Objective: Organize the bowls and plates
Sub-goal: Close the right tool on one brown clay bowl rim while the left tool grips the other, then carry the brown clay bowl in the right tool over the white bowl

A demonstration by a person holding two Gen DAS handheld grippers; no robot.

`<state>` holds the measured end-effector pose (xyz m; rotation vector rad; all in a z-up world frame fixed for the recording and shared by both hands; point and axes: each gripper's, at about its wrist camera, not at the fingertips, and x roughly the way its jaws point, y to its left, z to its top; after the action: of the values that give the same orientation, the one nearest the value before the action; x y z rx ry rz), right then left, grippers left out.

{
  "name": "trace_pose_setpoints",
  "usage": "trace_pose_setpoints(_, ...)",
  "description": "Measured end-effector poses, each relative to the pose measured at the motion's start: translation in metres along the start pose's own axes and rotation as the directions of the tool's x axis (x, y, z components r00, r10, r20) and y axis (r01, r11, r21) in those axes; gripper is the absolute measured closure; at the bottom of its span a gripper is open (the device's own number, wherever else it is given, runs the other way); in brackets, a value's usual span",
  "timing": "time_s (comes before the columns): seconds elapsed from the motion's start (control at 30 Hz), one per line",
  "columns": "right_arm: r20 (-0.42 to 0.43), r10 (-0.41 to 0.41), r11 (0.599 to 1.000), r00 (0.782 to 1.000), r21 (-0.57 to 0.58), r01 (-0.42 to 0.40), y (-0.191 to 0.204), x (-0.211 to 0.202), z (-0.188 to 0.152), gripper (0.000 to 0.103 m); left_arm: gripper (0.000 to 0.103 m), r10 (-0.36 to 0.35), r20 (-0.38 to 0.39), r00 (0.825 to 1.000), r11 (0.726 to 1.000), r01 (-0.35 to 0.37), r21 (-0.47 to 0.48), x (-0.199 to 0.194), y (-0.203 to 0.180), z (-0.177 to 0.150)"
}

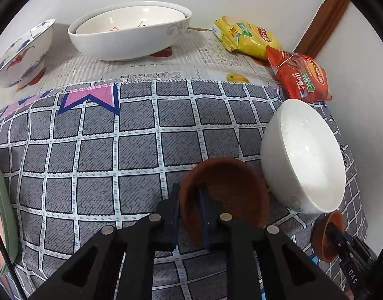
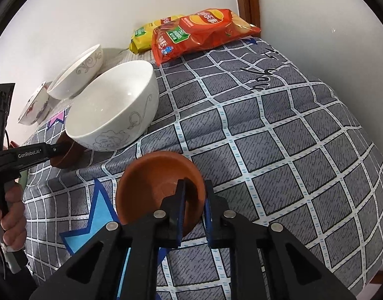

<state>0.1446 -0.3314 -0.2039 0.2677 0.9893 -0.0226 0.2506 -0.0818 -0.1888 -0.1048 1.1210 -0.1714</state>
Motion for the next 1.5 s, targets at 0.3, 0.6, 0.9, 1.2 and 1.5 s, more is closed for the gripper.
trace_pose_setpoints(0.3, 0.032, -0.02, 0.999, 0.999, 0.026, 0.019, 0.009, -0.016, -0.004, 0.095, 0.095, -0.006, 0.023, 1.0, 1.0, 0.006, -0.003, -0.023, 0.008, -0.006)
trace_pose_setpoints(0.6, 0.074, -0.009, 0.999, 0.997, 0.039, 0.007, 0.025, -0.045, 0.001, 0.095, 0.095, 0.032, 0.074, 0.997, 0.999, -0.033, 0.018, -0.061, 0.025, 0.0)
trace_pose_setpoints(0.9, 0.173, 0.001, 0.999, 0.985, 0.036, -0.007, 0.044, -0.08, 0.032, 0.095, 0.095, 0.082, 0.134, 0.988, 0.995, -0.09, 0.05, -0.084, 0.038, 0.019)
trace_pose_setpoints(1.2, 0.195, -0.003, 1.0, 0.981, 0.027, -0.002, 0.059, -0.076, 0.061, 0.095, 0.095, 0.093, 0.162, 0.982, 0.99, -0.108, 0.086, -0.07, 0.033, 0.043)
trace_pose_setpoints(1.5, 0.173, -0.04, 0.999, 0.984, 0.04, 0.033, 0.063, -0.053, 0.073, 0.095, 0.095, 0.039, 0.133, 0.99, 0.992, -0.054, 0.115, -0.036, 0.02, 0.051)
